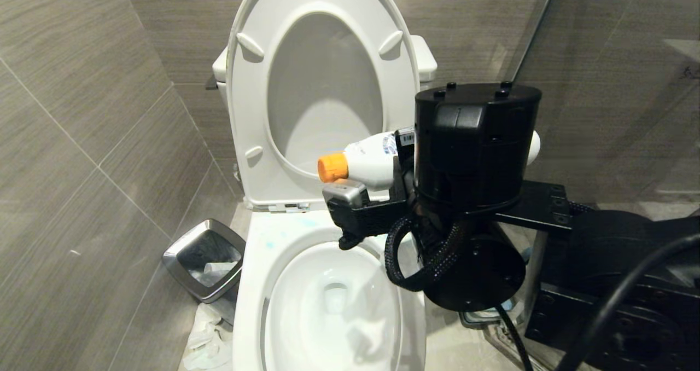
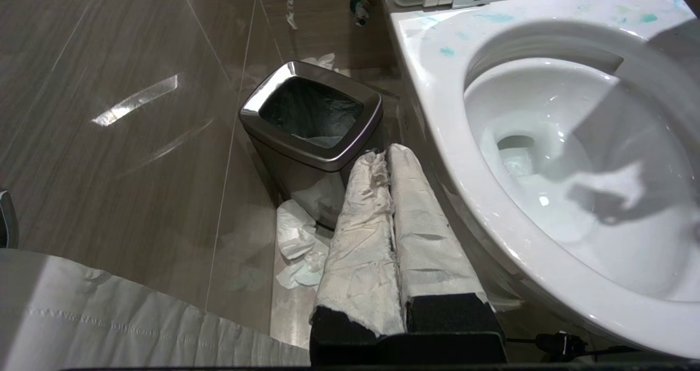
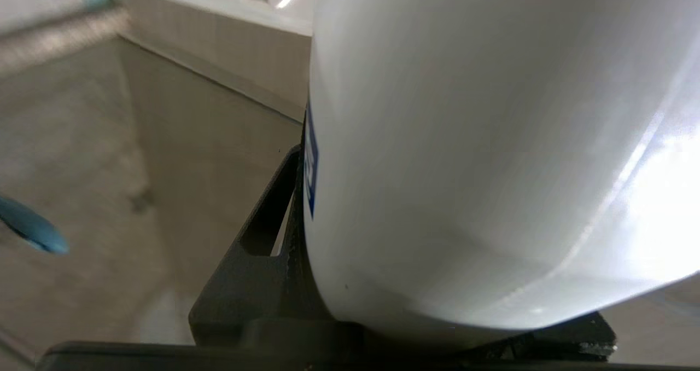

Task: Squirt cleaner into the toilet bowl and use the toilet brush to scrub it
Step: Pour in the cleaning agent

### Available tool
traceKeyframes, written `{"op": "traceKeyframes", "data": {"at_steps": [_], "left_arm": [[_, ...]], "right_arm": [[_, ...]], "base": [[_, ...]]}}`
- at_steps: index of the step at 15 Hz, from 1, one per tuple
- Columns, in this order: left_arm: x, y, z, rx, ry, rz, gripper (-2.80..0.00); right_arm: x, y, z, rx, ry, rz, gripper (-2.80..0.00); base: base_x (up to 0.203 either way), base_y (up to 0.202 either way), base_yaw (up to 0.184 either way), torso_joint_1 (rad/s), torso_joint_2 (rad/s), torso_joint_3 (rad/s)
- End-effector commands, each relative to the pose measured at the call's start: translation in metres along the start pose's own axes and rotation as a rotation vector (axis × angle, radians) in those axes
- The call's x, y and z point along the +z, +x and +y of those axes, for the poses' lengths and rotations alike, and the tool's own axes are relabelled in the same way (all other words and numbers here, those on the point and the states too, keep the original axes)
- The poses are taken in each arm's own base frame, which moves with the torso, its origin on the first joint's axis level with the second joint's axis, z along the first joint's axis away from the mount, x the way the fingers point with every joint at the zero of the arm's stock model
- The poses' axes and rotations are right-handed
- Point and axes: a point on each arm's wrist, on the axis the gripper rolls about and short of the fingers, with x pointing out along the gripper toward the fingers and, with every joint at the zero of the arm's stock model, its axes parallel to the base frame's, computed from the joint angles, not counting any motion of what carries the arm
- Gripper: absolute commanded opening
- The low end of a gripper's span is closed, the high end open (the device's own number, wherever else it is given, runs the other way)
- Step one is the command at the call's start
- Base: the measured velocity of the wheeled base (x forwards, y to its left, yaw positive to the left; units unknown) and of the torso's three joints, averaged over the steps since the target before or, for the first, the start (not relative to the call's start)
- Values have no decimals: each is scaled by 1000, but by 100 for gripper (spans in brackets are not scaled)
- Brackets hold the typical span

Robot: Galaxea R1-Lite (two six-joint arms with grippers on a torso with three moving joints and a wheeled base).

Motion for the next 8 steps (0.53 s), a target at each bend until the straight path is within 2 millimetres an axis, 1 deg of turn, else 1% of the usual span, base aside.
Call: {"op": "traceKeyframes", "data": {"at_steps": [1,4,8], "left_arm": [[0,0,0,0,0,3,-280],[0,0,0,0,0,3,-280],[0,0,0,0,0,3,-280]], "right_arm": [[2,-1,1,1,-104,2,-280],[5,-3,2,0,-235,-8,-280],[7,-4,-4,-36,-413,2,-280]], "base": [[0,0,0,0,0,0],[0,0,0,0,0,0],[0,0,0,0,0,0]]}}
